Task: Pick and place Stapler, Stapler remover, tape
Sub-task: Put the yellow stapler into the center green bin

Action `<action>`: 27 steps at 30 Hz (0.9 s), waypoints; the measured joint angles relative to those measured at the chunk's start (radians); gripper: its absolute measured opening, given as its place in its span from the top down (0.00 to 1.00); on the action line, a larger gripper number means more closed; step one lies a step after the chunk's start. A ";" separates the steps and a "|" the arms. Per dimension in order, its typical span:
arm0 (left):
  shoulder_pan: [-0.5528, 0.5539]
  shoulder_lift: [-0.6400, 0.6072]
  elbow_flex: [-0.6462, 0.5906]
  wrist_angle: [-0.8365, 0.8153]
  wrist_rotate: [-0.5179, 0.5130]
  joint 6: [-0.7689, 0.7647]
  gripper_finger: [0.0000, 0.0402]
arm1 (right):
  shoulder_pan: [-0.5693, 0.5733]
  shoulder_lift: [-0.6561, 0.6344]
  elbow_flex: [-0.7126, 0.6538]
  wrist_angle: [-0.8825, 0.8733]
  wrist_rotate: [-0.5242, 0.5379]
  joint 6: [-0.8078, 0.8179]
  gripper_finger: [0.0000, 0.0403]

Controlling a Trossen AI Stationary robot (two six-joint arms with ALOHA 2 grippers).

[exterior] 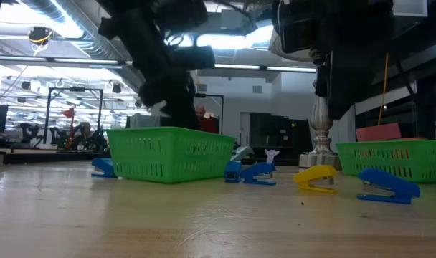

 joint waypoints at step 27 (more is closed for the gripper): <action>-0.116 -0.724 -0.209 0.085 0.031 -0.080 0.85 | -0.006 0.118 -0.001 0.036 0.161 0.203 0.54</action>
